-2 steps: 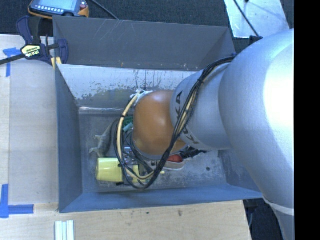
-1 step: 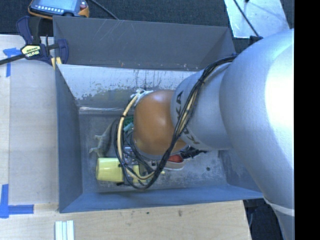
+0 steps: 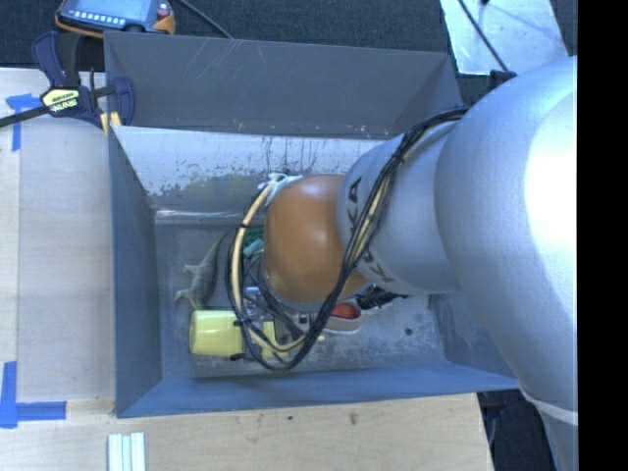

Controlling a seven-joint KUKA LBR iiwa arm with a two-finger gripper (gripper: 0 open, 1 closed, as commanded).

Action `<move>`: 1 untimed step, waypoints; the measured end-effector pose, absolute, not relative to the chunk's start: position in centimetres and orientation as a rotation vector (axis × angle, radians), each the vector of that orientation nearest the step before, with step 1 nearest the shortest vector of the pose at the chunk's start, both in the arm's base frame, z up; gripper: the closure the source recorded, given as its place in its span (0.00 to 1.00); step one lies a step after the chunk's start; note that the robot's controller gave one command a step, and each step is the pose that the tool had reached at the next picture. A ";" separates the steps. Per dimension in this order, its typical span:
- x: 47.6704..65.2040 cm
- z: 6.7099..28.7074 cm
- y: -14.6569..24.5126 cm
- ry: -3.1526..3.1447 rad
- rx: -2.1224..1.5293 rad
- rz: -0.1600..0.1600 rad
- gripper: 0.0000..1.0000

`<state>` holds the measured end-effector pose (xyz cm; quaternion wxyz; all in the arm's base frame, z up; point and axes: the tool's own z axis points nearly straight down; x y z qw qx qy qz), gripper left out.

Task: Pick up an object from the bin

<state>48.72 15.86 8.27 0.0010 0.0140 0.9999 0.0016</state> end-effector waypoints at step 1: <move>48.8 8.7 15.8 3.139 0.046 0.003 1.00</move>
Offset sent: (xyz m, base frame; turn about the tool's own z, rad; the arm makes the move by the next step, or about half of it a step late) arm 0.0000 -0.0001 0.0287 0.0000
